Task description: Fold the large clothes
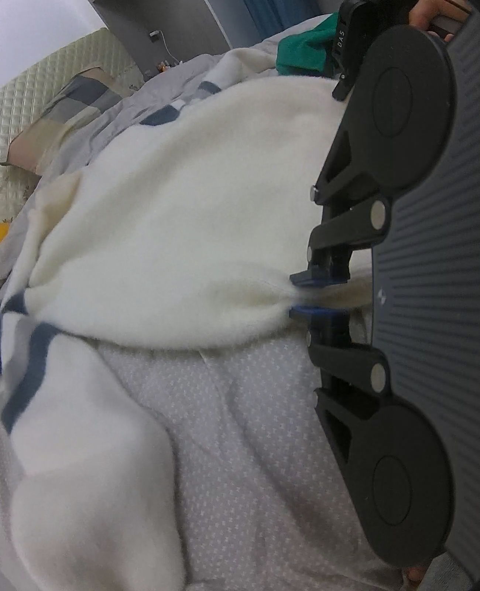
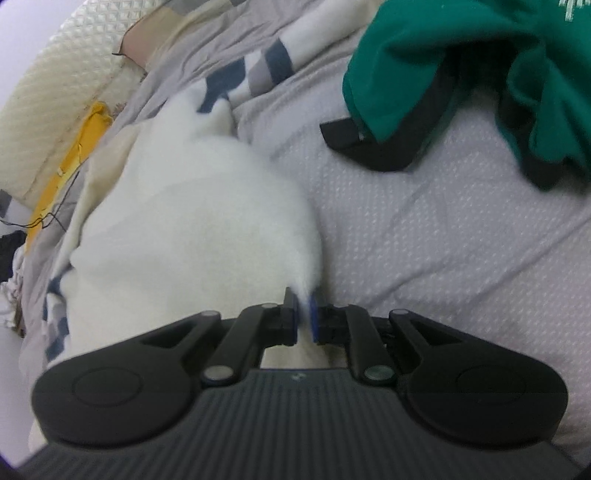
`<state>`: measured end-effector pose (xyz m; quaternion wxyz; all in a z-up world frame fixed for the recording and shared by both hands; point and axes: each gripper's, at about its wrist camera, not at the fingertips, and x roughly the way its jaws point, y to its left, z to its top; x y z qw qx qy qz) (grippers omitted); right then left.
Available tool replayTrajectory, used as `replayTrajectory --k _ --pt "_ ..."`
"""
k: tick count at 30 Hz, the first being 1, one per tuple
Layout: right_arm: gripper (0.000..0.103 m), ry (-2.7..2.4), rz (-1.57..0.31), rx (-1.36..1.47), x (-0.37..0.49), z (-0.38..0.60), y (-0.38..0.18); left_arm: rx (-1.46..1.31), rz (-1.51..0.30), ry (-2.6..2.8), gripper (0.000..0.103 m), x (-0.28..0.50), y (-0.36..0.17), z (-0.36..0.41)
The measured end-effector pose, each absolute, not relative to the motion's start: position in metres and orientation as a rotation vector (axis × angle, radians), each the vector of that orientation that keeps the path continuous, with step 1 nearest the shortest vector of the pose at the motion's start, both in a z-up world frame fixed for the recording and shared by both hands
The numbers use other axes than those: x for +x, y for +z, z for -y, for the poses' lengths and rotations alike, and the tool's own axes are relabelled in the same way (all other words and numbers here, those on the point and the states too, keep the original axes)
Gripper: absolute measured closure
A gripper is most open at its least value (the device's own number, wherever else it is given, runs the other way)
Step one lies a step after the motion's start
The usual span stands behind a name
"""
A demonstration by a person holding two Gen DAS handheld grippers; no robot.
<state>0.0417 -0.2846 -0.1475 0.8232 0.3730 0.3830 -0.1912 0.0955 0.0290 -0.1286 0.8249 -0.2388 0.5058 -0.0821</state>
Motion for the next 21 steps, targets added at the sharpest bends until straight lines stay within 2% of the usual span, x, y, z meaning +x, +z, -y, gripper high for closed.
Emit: replayTrajectory --k 2,4,6,7,8,15,17,18,21 --pt "0.090 -0.395 -0.785 0.787 0.038 0.282 -0.142 -0.522 -1.073 -0.185 0.086 0.095 -0.126 -0.031" --pt "0.083 -0.385 -0.766 0.785 0.034 0.282 -0.136 -0.555 -1.070 -0.199 0.079 0.094 -0.120 -0.038" --pt "0.062 -0.382 -0.729 0.768 0.029 0.281 -0.128 -0.594 -1.064 -0.222 0.064 0.096 -0.108 -0.049" --pt "0.054 -0.380 -0.704 0.756 0.026 0.281 -0.123 -0.603 -1.047 -0.235 0.060 0.096 -0.099 -0.055" --pt "0.042 -0.377 -0.685 0.747 0.025 0.281 -0.118 -0.602 -1.023 -0.243 0.055 0.094 -0.089 -0.062" --pt "0.040 -0.276 -0.556 0.640 0.023 0.268 -0.087 -0.613 -0.801 -0.191 0.037 0.087 0.010 -0.151" --pt "0.039 -0.215 -0.553 0.616 0.025 0.258 -0.086 -0.590 -0.750 -0.140 0.035 0.090 0.022 -0.178" --pt "0.035 -0.182 -0.562 0.605 0.028 0.254 -0.087 -0.568 -0.741 -0.090 0.034 0.094 0.024 -0.191" --pt "0.032 -0.115 -0.596 0.565 0.035 0.240 -0.091 -0.538 -0.776 0.009 0.034 0.107 0.011 -0.226"
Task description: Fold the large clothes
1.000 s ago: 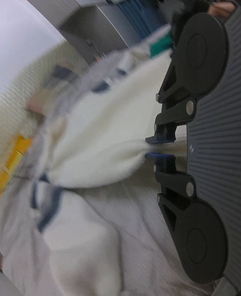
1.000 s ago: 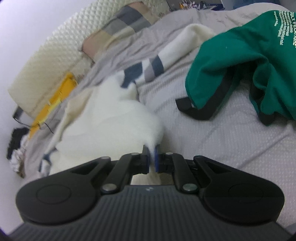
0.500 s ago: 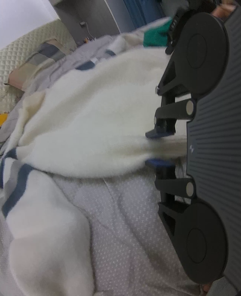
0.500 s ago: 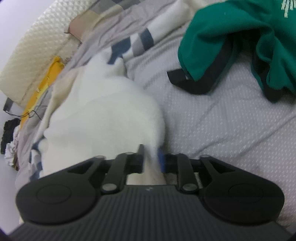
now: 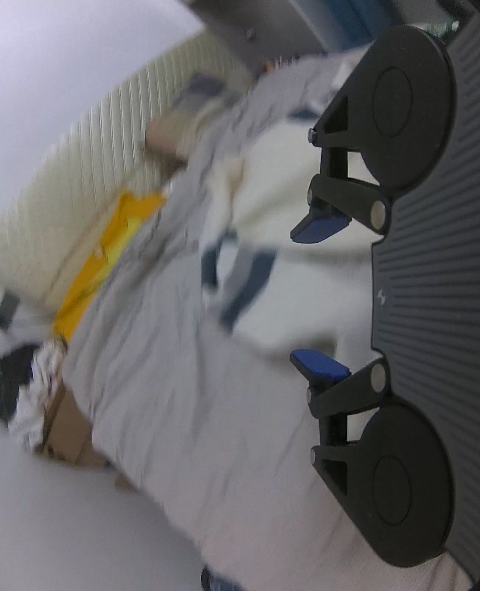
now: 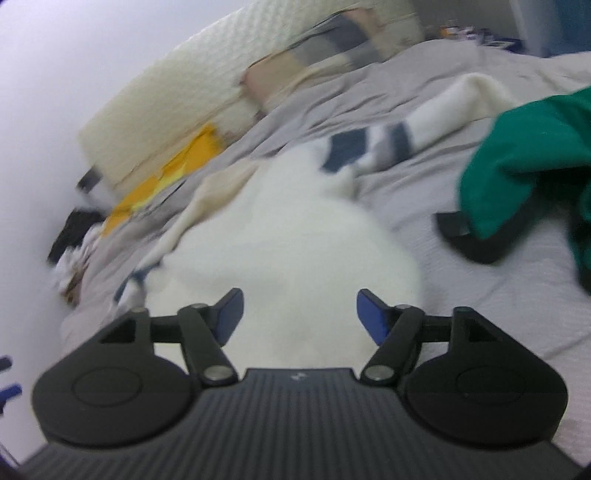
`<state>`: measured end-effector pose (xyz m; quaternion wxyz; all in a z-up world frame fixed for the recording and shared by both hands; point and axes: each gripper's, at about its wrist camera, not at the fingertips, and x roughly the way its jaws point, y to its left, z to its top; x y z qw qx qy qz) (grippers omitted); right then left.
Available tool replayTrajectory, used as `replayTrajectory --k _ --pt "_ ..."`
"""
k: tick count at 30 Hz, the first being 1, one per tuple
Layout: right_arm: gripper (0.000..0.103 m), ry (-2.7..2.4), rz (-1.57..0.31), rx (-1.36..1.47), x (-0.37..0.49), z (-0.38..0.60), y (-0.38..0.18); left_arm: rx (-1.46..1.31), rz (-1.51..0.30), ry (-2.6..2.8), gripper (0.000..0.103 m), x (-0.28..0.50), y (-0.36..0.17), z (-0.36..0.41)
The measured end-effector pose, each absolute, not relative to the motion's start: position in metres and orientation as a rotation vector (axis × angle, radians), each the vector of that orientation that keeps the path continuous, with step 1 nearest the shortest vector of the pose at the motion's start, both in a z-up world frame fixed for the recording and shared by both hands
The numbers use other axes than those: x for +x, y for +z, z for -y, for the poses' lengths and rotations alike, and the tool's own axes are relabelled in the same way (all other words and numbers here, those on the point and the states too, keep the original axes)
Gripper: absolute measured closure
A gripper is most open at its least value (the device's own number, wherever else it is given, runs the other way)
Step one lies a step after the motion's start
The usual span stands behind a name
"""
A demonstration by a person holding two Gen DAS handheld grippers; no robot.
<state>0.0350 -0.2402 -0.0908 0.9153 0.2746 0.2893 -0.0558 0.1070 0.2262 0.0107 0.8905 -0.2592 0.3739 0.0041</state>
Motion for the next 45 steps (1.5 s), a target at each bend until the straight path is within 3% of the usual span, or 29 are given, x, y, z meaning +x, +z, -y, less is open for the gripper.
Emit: replayTrajectory --k 7,10,15,27,28,30,31,33,34,39,45 --pt "0.021 -0.080 -0.668 0.527 0.049 0.228 -0.104 -0.840 -0.991 0.050 0.034 0.125 -0.082 -0.310" --pt "0.021 -0.097 -0.703 0.552 0.052 0.228 -0.112 -0.932 -0.971 -0.040 0.034 0.118 -0.096 -0.322" --pt "0.021 -0.144 -0.718 0.601 0.053 0.230 -0.120 -0.829 -0.889 -0.238 0.034 0.115 -0.081 -0.323" --pt "0.018 -0.159 -0.758 0.524 0.063 0.213 -0.124 -0.270 -0.910 -0.506 0.033 0.129 -0.082 -0.281" --pt "0.018 -0.161 -0.762 0.518 0.064 0.212 -0.124 -0.260 -0.898 -0.509 0.035 0.133 -0.086 -0.277" --pt "0.018 -0.164 -0.767 0.515 0.065 0.210 -0.125 -0.272 -0.909 -0.517 0.055 0.141 -0.089 -0.271" --pt "0.018 -0.165 -0.771 0.515 0.066 0.209 -0.126 -0.266 -0.935 -0.518 0.060 0.144 -0.091 -0.269" --pt "0.018 -0.170 -0.776 0.511 0.067 0.208 -0.126 -0.204 -0.979 -0.508 0.085 0.148 -0.094 -0.259" --pt "0.018 -0.175 -0.780 0.506 0.068 0.207 -0.126 -0.185 -0.993 -0.494 0.091 0.150 -0.095 -0.257" --pt "0.016 -0.184 -0.794 0.458 0.075 0.195 -0.127 -0.210 -0.927 -0.353 0.096 0.164 -0.059 -0.277" --pt "0.016 -0.198 -0.741 0.397 0.093 0.186 -0.119 -0.260 -0.720 -0.037 0.096 0.217 0.041 -0.356"
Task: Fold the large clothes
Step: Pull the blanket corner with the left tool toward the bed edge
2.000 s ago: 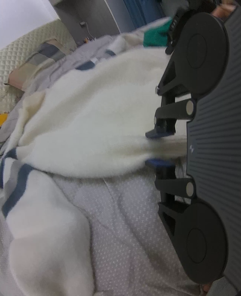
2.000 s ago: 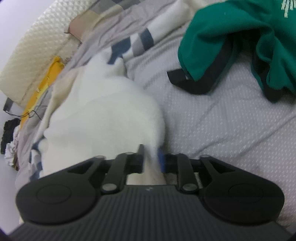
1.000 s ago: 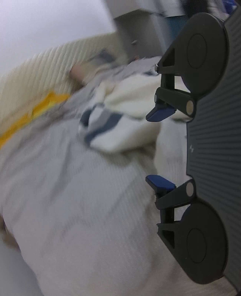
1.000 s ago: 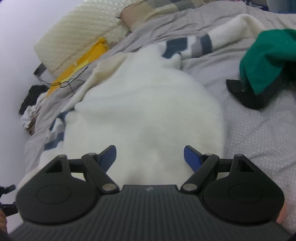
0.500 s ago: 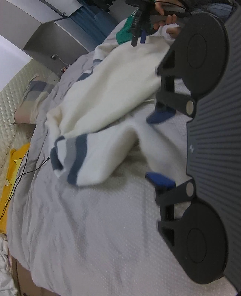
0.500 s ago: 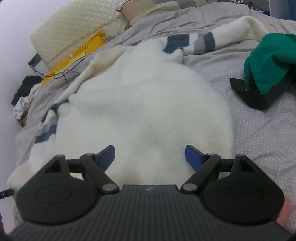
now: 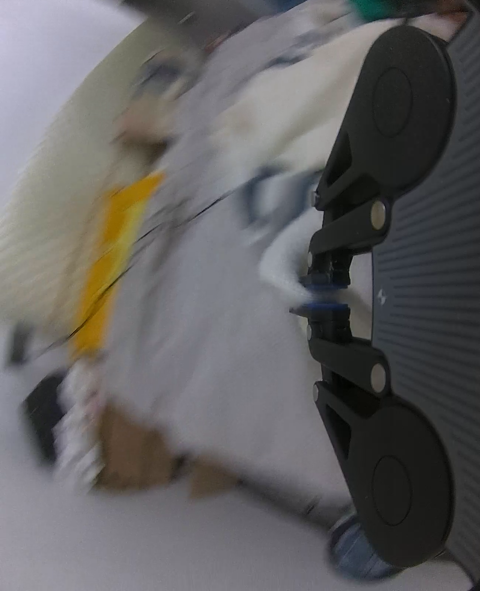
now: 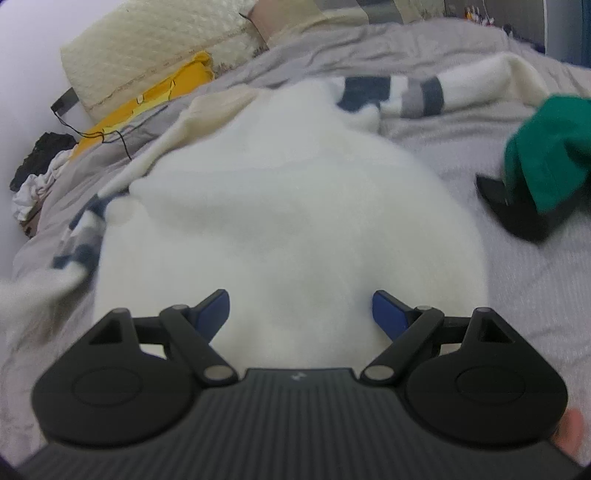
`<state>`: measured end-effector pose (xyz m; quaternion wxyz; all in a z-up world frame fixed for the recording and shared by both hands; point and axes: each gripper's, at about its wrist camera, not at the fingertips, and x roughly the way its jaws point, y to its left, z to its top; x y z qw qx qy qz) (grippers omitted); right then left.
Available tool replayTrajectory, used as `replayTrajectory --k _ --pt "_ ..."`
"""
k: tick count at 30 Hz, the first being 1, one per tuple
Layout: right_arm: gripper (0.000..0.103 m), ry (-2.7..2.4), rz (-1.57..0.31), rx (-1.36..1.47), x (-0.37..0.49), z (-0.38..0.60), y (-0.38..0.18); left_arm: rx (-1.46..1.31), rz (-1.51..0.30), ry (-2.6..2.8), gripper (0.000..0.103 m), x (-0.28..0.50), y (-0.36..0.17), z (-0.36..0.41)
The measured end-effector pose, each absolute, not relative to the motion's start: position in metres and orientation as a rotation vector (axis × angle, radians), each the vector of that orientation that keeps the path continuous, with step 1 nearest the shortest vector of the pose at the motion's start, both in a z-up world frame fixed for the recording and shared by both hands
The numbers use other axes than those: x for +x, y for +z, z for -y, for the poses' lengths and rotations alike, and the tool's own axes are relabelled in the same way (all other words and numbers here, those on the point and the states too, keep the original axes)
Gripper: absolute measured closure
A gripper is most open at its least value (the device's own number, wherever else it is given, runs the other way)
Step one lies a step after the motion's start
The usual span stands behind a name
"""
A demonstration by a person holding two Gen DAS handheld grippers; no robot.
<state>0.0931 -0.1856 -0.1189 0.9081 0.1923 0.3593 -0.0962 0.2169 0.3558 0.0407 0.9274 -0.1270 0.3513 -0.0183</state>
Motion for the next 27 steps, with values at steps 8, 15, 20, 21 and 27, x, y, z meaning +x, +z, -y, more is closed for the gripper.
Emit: replayTrajectory --k 8,15,20,21,27 --pt "0.016 -0.216 -0.628 0.305 0.126 0.171 -0.118 -0.173 -0.503 0.276 0.097 0.342 0.133 -0.423" --pt "0.016 -0.131 -0.601 0.298 0.155 0.165 -0.126 -0.118 -0.592 0.428 0.097 0.461 0.058 -0.424" --pt "0.016 -0.103 -0.599 0.227 0.172 0.154 -0.134 -0.064 -0.730 0.492 0.097 0.508 -0.039 -0.426" --pt "0.017 -0.103 -0.604 0.213 0.174 0.152 -0.136 -0.081 -0.751 0.496 0.096 0.511 -0.054 -0.430" --pt "0.016 -0.092 -0.616 0.183 0.186 0.147 -0.142 -0.194 -0.769 0.492 0.095 0.505 -0.089 -0.437"
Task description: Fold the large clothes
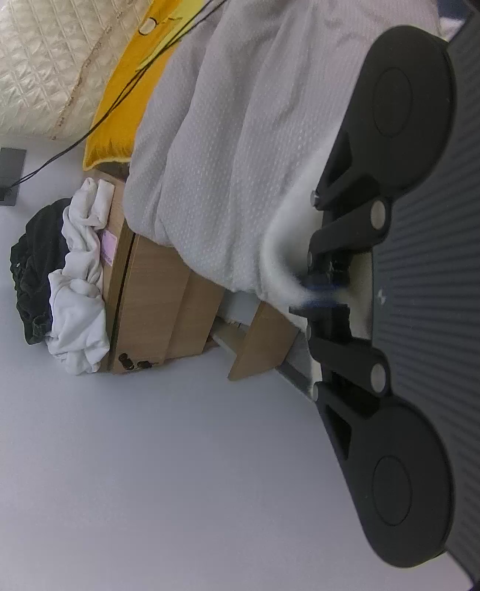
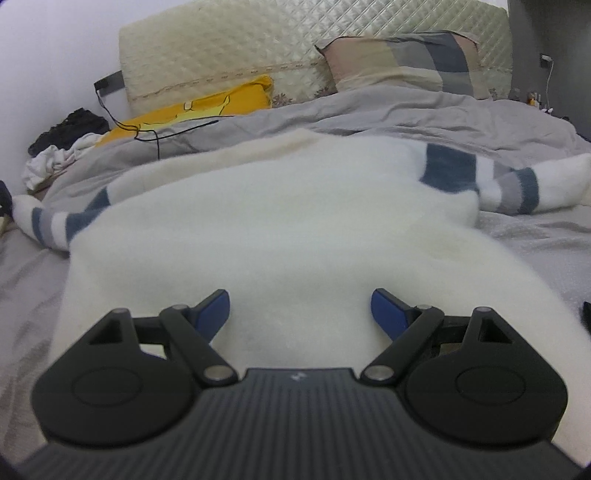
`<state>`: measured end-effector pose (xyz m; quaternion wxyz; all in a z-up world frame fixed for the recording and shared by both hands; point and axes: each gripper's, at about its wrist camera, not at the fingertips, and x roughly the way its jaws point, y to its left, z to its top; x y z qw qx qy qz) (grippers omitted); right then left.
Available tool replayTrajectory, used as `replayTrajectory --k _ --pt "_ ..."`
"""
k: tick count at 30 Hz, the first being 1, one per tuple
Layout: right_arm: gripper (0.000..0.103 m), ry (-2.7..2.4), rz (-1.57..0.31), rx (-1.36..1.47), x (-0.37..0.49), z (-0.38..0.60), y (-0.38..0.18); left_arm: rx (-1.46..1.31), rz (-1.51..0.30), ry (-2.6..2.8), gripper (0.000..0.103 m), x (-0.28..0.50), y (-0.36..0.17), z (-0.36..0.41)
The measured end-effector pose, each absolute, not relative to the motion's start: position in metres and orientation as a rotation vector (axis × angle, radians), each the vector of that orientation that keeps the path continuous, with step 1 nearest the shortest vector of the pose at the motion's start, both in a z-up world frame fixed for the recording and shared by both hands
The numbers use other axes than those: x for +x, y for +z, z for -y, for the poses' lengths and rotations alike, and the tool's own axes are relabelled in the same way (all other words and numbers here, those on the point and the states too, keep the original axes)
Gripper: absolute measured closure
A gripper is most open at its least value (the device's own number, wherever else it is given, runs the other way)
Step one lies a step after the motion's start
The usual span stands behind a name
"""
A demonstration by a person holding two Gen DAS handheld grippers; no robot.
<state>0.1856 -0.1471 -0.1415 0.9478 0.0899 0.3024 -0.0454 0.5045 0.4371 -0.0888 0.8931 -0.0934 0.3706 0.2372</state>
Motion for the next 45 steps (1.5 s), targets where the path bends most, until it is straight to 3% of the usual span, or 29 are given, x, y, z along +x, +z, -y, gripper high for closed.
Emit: replayTrajectory --k 1,3,7,9,17,25,32,33,34,45 --pt "0.017 -0.089 -0.618 0.183 0.186 0.146 -0.141 -0.190 -0.768 0.495 0.093 0.501 -0.086 -0.435" --pt "0.017 -0.081 -0.616 0.187 0.183 0.146 -0.140 -0.206 -0.781 0.492 0.074 0.489 -0.077 -0.428" --pt "0.019 -0.047 -0.632 0.215 0.175 0.151 -0.135 -0.294 -0.755 0.441 0.061 0.455 -0.039 -0.406" --pt "0.019 -0.030 -0.634 0.224 0.168 0.151 -0.131 -0.268 -0.723 0.392 0.049 0.437 -0.014 -0.384" --pt "0.019 0.013 -0.576 0.251 0.130 0.155 -0.101 -0.139 -0.695 0.212 0.049 0.350 0.066 -0.274" --pt "0.019 0.057 -0.497 0.200 0.086 0.158 -0.071 -0.112 -0.713 -0.007 0.048 0.243 0.096 -0.156" --pt "0.016 0.016 -0.457 0.190 0.047 0.170 -0.059 -0.144 -0.748 -0.153 0.047 0.158 0.077 -0.060" --pt "0.005 0.005 -0.452 0.189 0.043 0.172 -0.059 -0.131 -0.754 -0.164 0.046 0.147 0.070 -0.048" --pt "0.000 0.005 -0.445 0.200 0.038 0.176 -0.058 -0.132 -0.765 -0.178 0.046 0.139 0.063 -0.041" --pt "0.000 0.008 -0.539 0.340 0.028 0.198 -0.066 -0.235 -0.857 -0.224 0.045 0.085 -0.037 -0.011"
